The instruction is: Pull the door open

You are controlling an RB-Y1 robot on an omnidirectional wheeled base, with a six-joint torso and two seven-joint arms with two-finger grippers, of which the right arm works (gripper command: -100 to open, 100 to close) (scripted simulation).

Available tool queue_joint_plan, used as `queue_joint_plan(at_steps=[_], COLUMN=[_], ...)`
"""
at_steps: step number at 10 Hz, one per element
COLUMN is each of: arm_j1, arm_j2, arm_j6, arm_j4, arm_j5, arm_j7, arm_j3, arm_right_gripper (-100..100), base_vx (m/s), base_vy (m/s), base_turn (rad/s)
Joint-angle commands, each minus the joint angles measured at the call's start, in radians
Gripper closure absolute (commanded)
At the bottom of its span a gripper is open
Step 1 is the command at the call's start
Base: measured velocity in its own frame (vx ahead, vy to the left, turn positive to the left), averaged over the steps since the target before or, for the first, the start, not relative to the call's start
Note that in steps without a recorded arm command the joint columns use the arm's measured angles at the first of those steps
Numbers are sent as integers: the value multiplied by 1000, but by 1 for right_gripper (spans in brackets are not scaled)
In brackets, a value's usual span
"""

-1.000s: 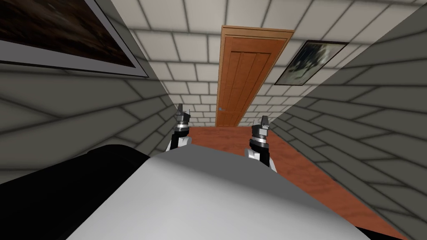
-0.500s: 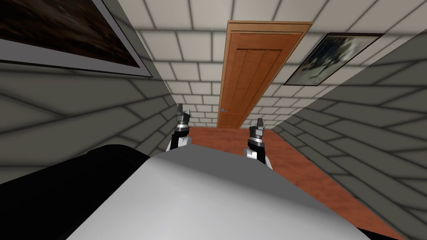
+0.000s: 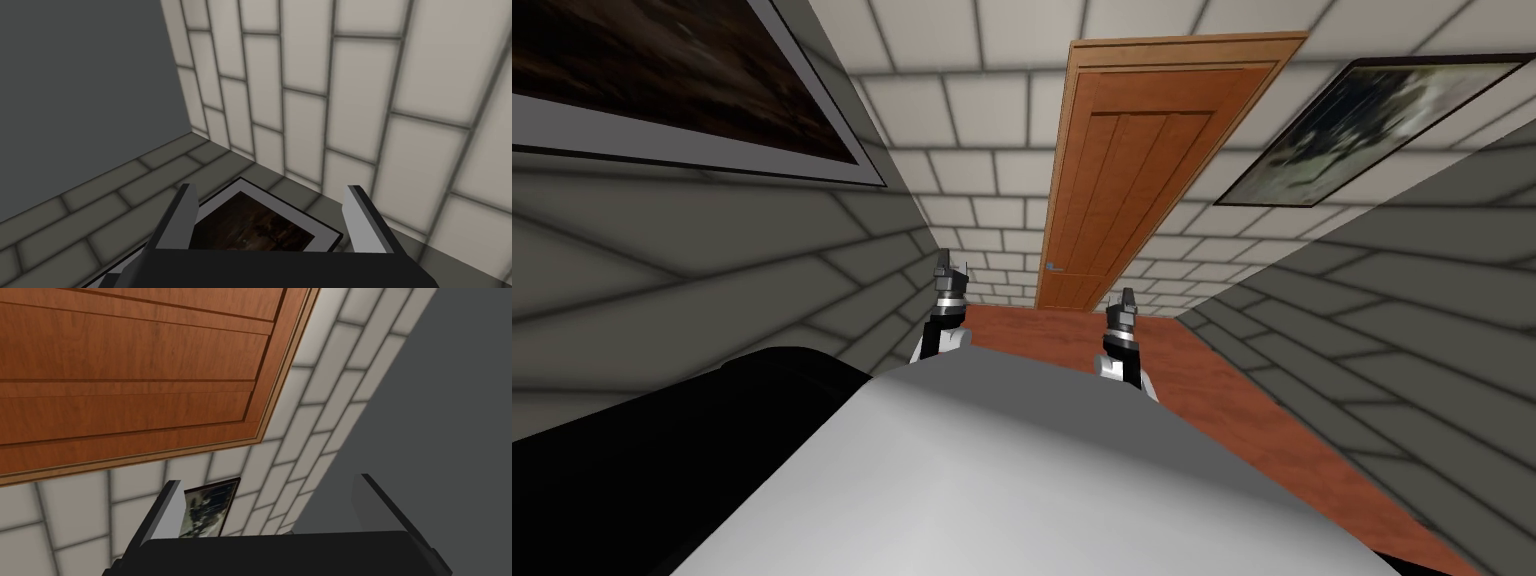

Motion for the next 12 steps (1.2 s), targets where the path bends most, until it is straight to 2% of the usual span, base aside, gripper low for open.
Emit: queue_joint_plan(at_steps=[1,3,4,6,7,11,12], arm_j1=[-10,-32,-32,-56,-56,-103,-103], arm_j2=[-3,-10,-10,-17,-17,-31,-31], arm_j6=[-15,-30,-30,-45,-45,-77,-77], arm_j4=[50,108,118,189,189,322,334], arm_j5=[-7,-17,-17,-27,-27,-48,-48], arm_j7=[-4,-9,-9,-15,-15,-27,-27], arm_j3=[-3,-10,-10,-19,-19,-35,-35], arm_right_gripper=[-100,-100,-100,-100,-100,-100,-100], base_vx=[96,110,64,62,58,84,70], base_vy=[8,6,-5,2,1,-3,5], base_turn=[131,113,51,103,55,125,32])
